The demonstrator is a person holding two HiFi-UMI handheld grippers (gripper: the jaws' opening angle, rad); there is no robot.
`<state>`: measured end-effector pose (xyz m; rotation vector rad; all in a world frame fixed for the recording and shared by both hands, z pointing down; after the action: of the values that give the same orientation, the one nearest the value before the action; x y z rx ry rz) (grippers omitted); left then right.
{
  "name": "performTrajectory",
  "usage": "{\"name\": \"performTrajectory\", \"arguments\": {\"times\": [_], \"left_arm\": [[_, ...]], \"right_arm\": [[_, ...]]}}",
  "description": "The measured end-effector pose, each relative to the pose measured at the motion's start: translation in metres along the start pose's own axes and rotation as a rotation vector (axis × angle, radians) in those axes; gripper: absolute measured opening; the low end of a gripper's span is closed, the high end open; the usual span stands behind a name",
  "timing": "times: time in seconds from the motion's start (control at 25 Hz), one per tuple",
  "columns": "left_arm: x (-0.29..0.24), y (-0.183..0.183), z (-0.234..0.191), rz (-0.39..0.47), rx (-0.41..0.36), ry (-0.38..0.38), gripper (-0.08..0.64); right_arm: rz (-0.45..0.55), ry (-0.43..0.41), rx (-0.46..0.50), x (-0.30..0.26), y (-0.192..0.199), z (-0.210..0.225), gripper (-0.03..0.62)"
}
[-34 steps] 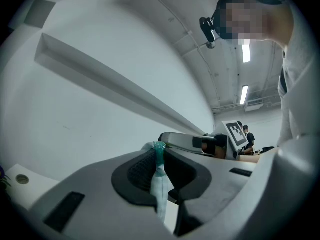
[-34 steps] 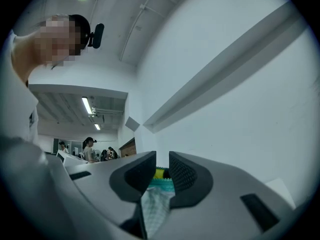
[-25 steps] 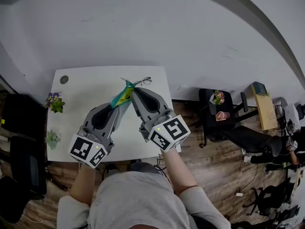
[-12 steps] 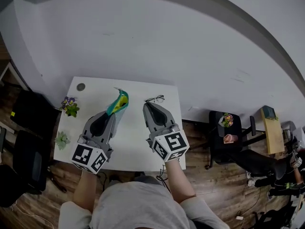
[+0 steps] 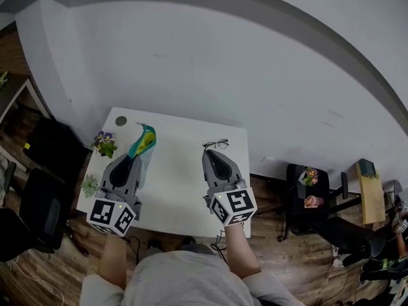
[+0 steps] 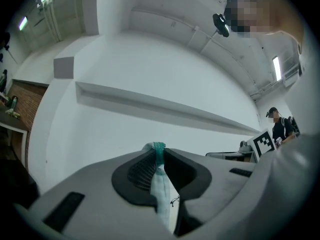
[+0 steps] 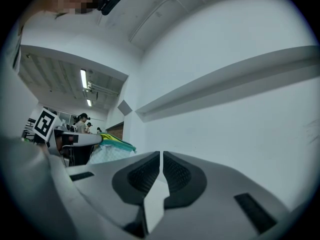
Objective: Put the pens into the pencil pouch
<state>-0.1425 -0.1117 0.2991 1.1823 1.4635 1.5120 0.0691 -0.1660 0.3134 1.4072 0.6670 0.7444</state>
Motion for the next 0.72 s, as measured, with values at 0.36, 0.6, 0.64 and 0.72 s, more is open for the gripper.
{"name": "performTrajectory", "arguments": {"times": [0.36,0.6,0.64,0.72], "left_arm": [[0.021,-0.008,-0.002,0.018,-0.059,-0.098,0.066],[0.023,-0.007,0.004,0.028,-0.047,-0.120,0.066],[0.023,-0.007,0.005,0.030,-0.046,-0.123,0.066],[0.024,-0.007,0.008,0.032,-0.042,-0.127,0.066]], "right_arm": [[0.001,-0.010,0.021,0.015,0.004,-0.001,0.038],[0.008,-0.008,0.025,0.022,0.006,0.002,0.038],[0.011,-0.009,0.021,0.023,0.005,0.003,0.038],[0.014,-0.013,0.023,0.026,0.005,0.004,0.038]]}}
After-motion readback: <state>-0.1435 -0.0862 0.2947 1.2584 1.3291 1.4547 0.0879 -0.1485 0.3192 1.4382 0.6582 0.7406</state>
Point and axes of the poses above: the fingertips, and each gripper's own axes: x backward along the fingers, z to its right, y out of its underside, the point moved 3 cm from there along x, backward along the fingers, and after that the axes turned 3 degrees about -x, right-handed, at the moved point
